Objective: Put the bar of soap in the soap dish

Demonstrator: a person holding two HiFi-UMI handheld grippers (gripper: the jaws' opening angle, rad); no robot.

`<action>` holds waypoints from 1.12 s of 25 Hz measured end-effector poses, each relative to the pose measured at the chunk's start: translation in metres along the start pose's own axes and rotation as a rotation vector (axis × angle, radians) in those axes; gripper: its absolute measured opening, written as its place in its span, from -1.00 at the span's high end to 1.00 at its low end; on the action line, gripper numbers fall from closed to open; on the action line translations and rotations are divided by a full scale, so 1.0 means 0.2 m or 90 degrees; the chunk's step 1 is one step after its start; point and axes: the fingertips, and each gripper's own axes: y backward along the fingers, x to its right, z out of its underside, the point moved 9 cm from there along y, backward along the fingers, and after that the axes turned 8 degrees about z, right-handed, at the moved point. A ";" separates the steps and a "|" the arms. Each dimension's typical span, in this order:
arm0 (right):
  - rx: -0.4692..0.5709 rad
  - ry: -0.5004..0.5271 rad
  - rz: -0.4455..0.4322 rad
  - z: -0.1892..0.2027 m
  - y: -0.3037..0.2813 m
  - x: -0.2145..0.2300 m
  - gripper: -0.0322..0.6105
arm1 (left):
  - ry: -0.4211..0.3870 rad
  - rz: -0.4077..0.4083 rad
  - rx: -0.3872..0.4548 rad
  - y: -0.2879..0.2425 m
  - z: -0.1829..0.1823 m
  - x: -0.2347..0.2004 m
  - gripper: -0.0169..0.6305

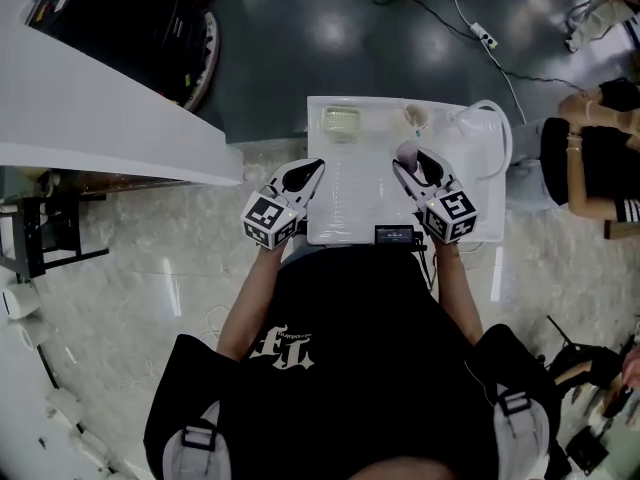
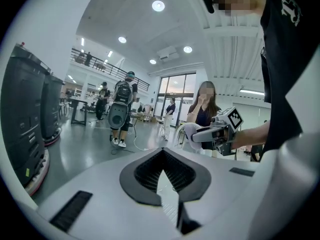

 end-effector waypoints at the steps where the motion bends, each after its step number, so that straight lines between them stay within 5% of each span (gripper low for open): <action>1: -0.003 0.004 -0.009 -0.01 -0.02 -0.02 0.28 | 0.003 -0.010 0.003 0.03 0.00 -0.01 0.92; 16: -0.102 0.085 -0.061 0.06 -0.40 -0.02 0.28 | 0.033 -0.101 0.026 0.27 0.07 -0.08 0.92; 28: -0.265 0.274 -0.120 0.21 -1.01 -0.03 0.28 | 0.047 -0.153 0.033 0.41 0.11 -0.16 0.92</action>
